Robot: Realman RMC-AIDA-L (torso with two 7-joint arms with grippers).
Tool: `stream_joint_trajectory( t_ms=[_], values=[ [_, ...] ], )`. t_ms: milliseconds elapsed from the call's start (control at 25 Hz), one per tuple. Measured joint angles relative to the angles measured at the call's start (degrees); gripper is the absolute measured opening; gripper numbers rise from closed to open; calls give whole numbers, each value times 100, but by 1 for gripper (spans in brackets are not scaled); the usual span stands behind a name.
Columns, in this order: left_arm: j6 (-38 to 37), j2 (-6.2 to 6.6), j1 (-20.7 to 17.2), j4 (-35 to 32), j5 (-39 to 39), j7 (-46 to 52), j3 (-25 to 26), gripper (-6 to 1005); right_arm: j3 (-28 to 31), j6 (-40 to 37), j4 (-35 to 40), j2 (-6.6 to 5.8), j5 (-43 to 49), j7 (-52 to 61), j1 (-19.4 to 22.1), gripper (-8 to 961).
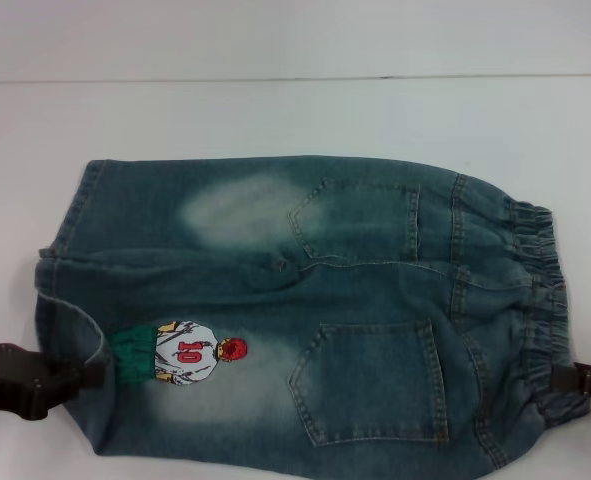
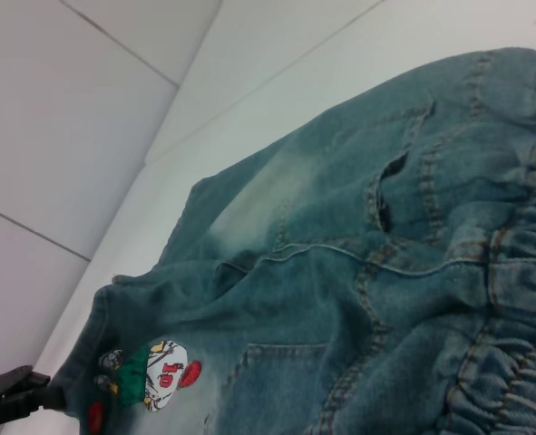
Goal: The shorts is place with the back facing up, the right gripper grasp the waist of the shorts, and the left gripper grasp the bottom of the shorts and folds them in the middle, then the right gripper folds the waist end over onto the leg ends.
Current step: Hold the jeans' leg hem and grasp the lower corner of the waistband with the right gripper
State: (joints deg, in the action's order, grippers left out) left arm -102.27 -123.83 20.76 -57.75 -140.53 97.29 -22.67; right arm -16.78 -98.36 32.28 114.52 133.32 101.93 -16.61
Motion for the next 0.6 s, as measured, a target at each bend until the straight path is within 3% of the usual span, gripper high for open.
stream_joint_trajectory(
  t_ms=[200, 600],
  values=[
    [-38, 6, 14, -9, 0, 0, 0, 22, -50, 15, 16, 18, 20, -21, -29, 826],
    [-57, -1, 45, -9, 5, 0, 0, 22, -258, 48, 225, 22, 55, -191, -85, 636]
  ],
)
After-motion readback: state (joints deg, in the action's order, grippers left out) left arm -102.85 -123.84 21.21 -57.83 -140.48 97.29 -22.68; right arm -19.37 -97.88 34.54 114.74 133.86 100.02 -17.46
